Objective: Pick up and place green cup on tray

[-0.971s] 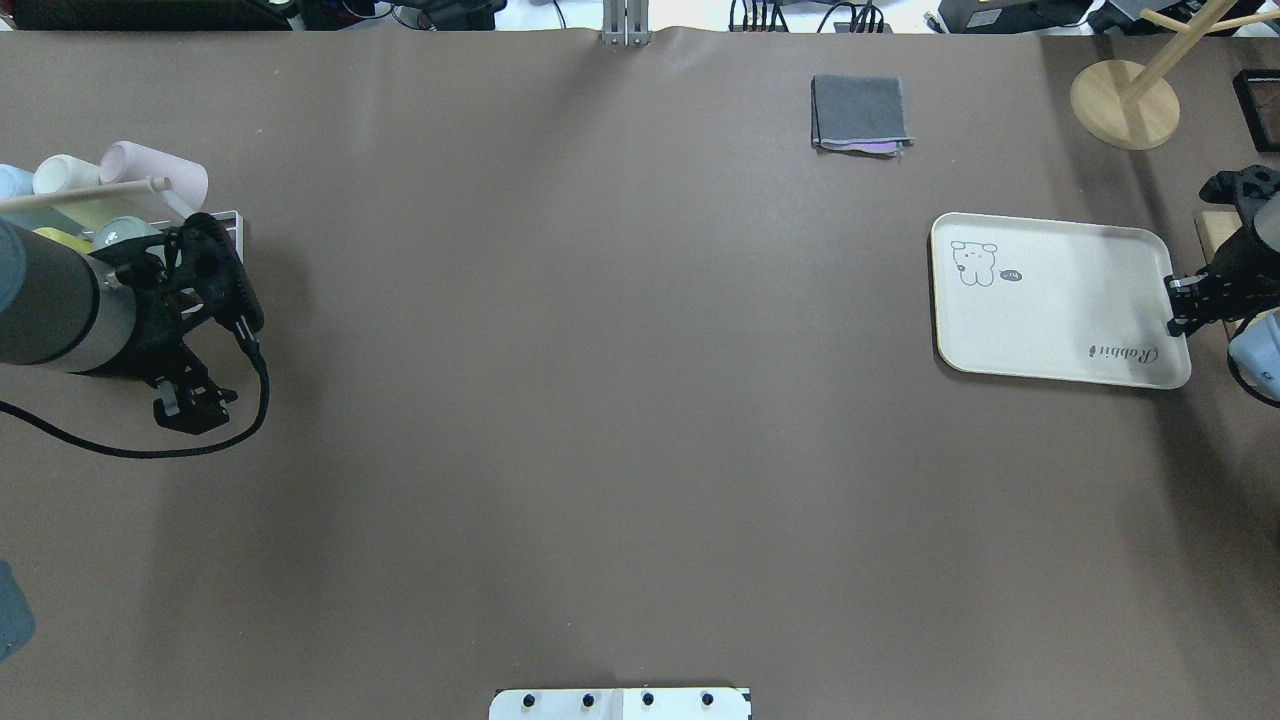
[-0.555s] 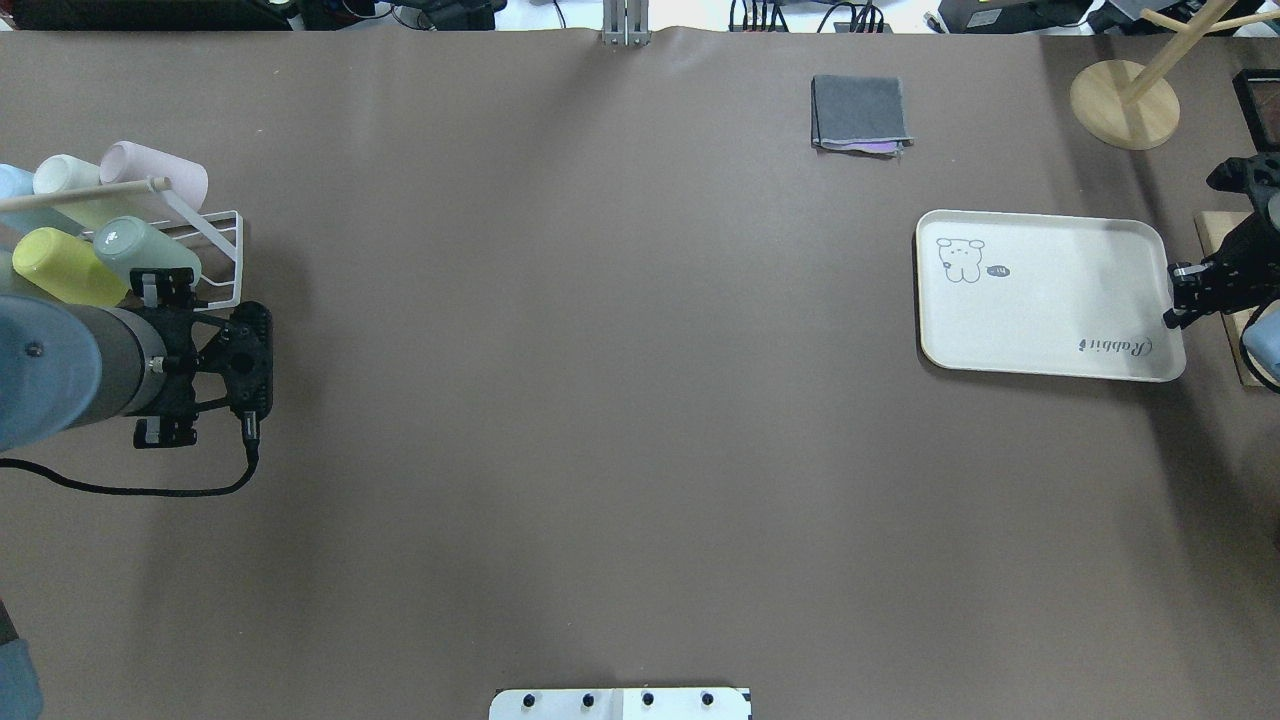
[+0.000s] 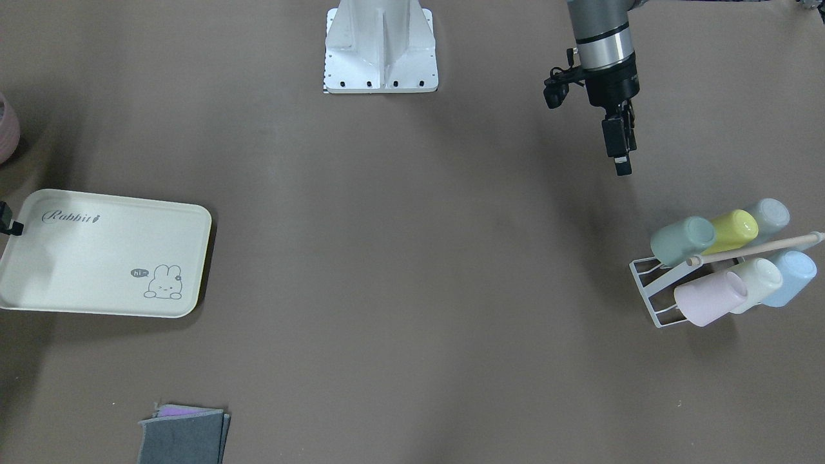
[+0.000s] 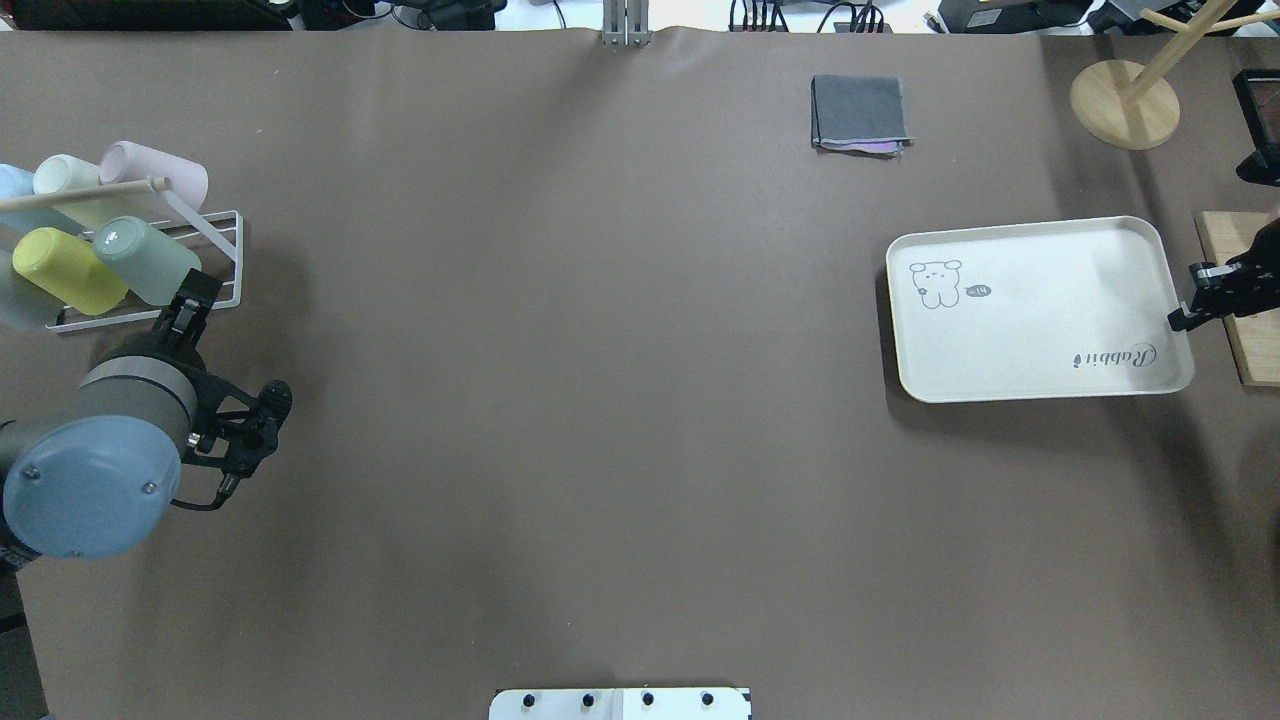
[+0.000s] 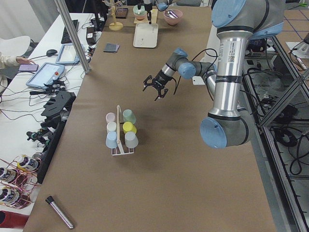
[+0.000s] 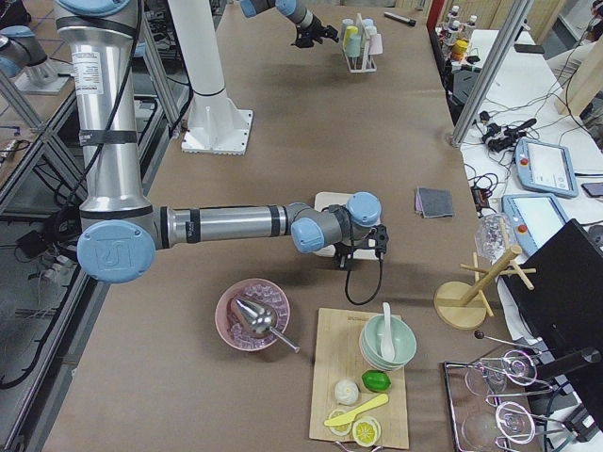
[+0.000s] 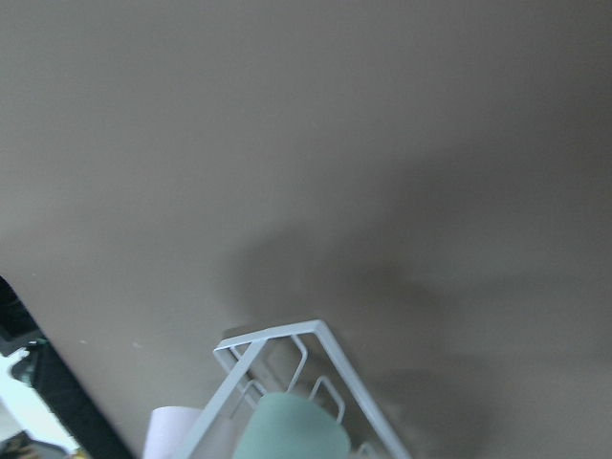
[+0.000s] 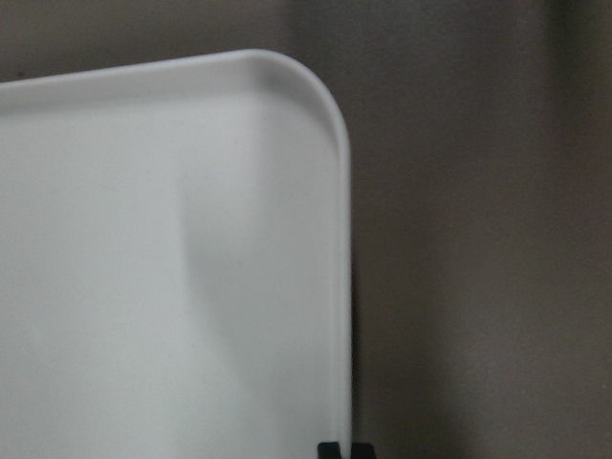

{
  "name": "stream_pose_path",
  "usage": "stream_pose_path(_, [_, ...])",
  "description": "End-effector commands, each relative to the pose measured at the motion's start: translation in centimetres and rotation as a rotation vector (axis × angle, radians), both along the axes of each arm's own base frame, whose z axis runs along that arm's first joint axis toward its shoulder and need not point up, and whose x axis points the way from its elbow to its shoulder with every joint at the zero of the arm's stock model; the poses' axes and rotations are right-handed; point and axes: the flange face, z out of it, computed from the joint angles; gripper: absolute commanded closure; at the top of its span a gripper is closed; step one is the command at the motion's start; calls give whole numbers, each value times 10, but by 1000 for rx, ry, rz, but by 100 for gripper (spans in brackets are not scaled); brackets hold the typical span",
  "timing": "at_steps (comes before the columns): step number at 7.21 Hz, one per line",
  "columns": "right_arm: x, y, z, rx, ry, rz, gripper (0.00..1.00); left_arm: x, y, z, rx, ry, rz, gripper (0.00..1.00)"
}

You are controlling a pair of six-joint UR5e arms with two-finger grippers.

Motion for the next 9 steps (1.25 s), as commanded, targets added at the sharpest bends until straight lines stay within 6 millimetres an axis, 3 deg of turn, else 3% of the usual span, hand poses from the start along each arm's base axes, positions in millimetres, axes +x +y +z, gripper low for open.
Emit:
stream_pose_path(1, [1, 10, -45, 45, -79, -15, 100, 6, -3, 32, 127, -215, 7, 2])
stream_pose_path(2, [-5, 10, -69, 80, -95, -21, 100, 6, -6, 55, 177, -324, 6, 2])
stream_pose_path(3, [-25, 13, -85, 46, -108, -25, 100, 18, -5, 73, 216, -392, 5, 2])
stream_pose_path(5, [-78, 6, -133, 3, -130, -41, 100, 39, -7, 104, 266, -501, 7, 2])
stream_pose_path(7, [-141, 2, -186, -22, -131, -47, 100, 47, -12, 125, 284, -562, 4, 2])
stream_pose_path(8, [-183, 6, -218, -60, -123, -32, 100, 49, -12, 131, 281, -572, 7, 2])
stream_pose_path(9, [-219, 16, -233, -42, -119, -37, 100, 50, -12, 141, 278, -589, 11, 2])
